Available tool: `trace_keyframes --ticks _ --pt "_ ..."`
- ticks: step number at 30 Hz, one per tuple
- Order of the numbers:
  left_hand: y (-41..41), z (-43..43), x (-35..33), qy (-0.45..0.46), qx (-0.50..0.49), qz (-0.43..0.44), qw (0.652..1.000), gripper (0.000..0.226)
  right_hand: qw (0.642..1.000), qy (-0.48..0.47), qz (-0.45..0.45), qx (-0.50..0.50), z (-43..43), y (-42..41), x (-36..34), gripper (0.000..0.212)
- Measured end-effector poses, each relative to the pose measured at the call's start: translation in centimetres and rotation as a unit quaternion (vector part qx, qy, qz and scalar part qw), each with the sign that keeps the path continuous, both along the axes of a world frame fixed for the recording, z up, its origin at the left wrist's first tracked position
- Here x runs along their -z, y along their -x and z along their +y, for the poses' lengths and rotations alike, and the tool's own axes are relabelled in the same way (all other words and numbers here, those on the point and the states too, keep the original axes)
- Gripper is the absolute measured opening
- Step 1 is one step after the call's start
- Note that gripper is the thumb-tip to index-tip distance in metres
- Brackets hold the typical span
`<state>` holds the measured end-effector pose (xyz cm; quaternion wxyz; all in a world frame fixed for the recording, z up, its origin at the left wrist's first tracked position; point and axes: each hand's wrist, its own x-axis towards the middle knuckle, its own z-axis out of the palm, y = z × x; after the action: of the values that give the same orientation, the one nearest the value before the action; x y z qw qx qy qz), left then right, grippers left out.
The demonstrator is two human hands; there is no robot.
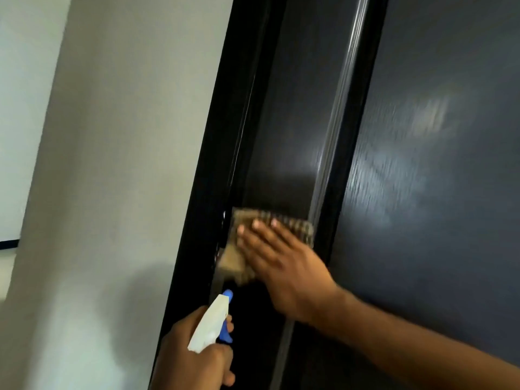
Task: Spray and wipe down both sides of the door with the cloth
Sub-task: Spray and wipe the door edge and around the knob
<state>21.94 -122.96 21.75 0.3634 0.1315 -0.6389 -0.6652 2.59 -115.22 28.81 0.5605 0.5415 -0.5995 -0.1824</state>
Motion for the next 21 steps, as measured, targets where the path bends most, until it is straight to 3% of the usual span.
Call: trace_keyframes --ticks 3,4,8,11,13,15,18,21 --pt "0.5 -1.4 -5.3 -0.029 0.003 -0.041 0.999 0.034 0.977 -0.203 0.017 0.063 1.6 -1.1 0.5 0.066" --pt "0.9 -1.8 -6.7 -0.024 -0.004 -0.037 0.999 0.036 0.976 -0.212 0.021 0.054 1.7 -0.7 -1.5 0.063" --pt "0.3 -2.2 -14.6 0.023 -0.01 -0.043 0.999 0.036 0.998 -0.029 -0.034 0.044 0.2 -0.4 -14.8 0.065" --pt "0.5 -2.9 -18.8 0.03 -0.011 -0.041 0.999 0.039 0.997 0.03 -0.036 0.057 -0.6 -1.1 -18.7 0.064" --pt "0.1 -2.9 -21.1 0.025 0.002 -0.035 0.999 0.038 0.997 0.008 -0.039 0.061 -0.2 -1.1 -16.2 0.067" --pt "-0.4 -3.2 -22.9 0.036 0.009 -0.032 0.999 0.046 0.996 -0.073 -0.025 0.052 0.5 -1.2 -13.9 0.068" --pt "-0.9 -3.7 -25.7 0.037 0.012 -0.034 0.999 0.048 0.985 -0.166 -0.015 0.046 1.4 -1.2 -17.0 0.064" --pt "-1.3 -3.7 -28.9 0.038 0.039 -0.038 0.998 0.042 0.997 -0.018 -0.038 0.06 2.0 -1.1 -25.5 0.064"
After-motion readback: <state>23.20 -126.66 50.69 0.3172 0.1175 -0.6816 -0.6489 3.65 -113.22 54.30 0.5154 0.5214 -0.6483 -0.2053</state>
